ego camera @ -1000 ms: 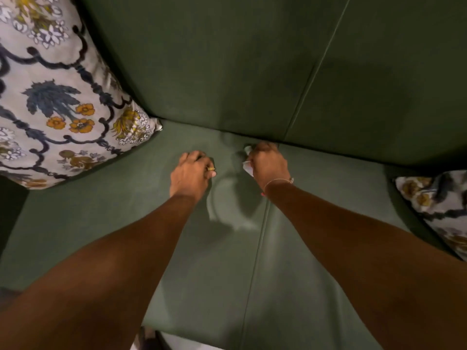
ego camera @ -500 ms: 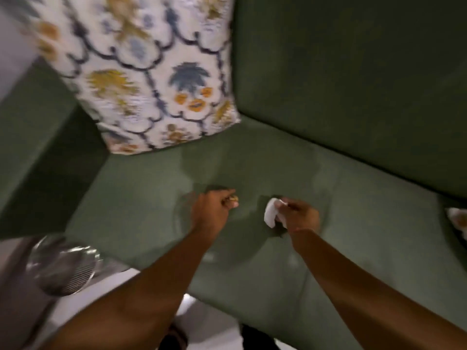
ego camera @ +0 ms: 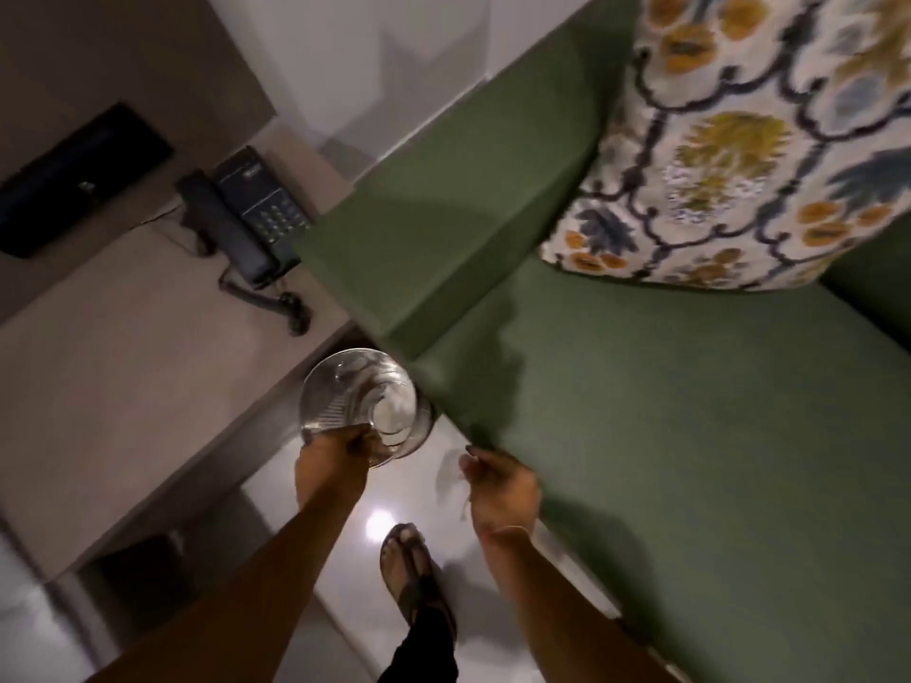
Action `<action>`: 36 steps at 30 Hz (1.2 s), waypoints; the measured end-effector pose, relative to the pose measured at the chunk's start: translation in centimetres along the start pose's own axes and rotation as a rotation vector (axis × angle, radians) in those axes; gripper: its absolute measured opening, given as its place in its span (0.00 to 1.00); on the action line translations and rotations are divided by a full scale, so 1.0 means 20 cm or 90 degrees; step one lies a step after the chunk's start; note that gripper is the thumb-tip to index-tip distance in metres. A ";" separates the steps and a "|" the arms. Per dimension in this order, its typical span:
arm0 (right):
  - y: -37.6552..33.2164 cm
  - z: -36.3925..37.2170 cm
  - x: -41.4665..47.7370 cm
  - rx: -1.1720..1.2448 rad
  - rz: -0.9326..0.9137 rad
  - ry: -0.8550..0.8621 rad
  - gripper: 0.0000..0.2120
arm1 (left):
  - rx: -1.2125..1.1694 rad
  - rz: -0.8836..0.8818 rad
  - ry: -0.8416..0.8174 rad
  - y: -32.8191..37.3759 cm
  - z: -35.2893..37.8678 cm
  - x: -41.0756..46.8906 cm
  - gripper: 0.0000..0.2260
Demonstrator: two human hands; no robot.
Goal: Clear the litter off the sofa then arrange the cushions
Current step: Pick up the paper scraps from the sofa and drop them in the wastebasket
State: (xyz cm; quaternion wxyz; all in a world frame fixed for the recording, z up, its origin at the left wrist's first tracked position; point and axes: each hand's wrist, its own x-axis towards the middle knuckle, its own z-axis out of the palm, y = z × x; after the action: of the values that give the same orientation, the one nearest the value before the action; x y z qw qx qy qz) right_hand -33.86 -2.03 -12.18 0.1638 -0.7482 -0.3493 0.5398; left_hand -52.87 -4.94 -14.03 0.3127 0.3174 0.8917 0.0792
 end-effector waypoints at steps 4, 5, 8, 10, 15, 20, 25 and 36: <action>-0.06 0.35 0.07 -0.043 0.039 -0.026 0.07 | 0.004 -0.052 -0.017 -0.17 -0.04 0.22 0.13; -0.07 0.42 0.10 -0.051 0.058 -0.025 0.08 | -0.012 -0.066 -0.029 -0.19 -0.04 0.27 0.13; -0.09 0.60 0.22 -0.059 0.088 -0.023 0.09 | -0.040 -0.085 -0.072 -0.23 0.00 0.39 0.15; -0.10 0.69 0.30 -0.085 0.087 -0.054 0.16 | -0.053 -0.088 -0.085 -0.26 0.03 0.45 0.18; -0.06 0.75 0.39 -0.083 0.096 -0.170 0.20 | -0.050 -0.099 -0.132 -0.30 0.02 0.52 0.22; -0.07 0.59 0.32 -0.138 0.014 -0.072 0.13 | -0.016 -0.064 -0.113 -0.22 -0.06 0.43 0.16; -0.16 0.30 0.22 -0.190 -0.066 -0.070 0.10 | 0.070 0.060 -0.126 0.02 -0.17 0.26 0.14; -0.55 -0.96 0.27 -0.129 -0.123 0.046 0.16 | 0.040 0.198 -0.179 1.04 -0.18 -0.29 0.22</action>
State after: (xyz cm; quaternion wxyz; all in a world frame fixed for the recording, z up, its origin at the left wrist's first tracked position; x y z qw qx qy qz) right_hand -19.04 11.96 -2.07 0.1510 -0.7429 -0.4665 0.4558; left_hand -40.89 7.94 -1.11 0.4081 0.4687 0.7816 0.0537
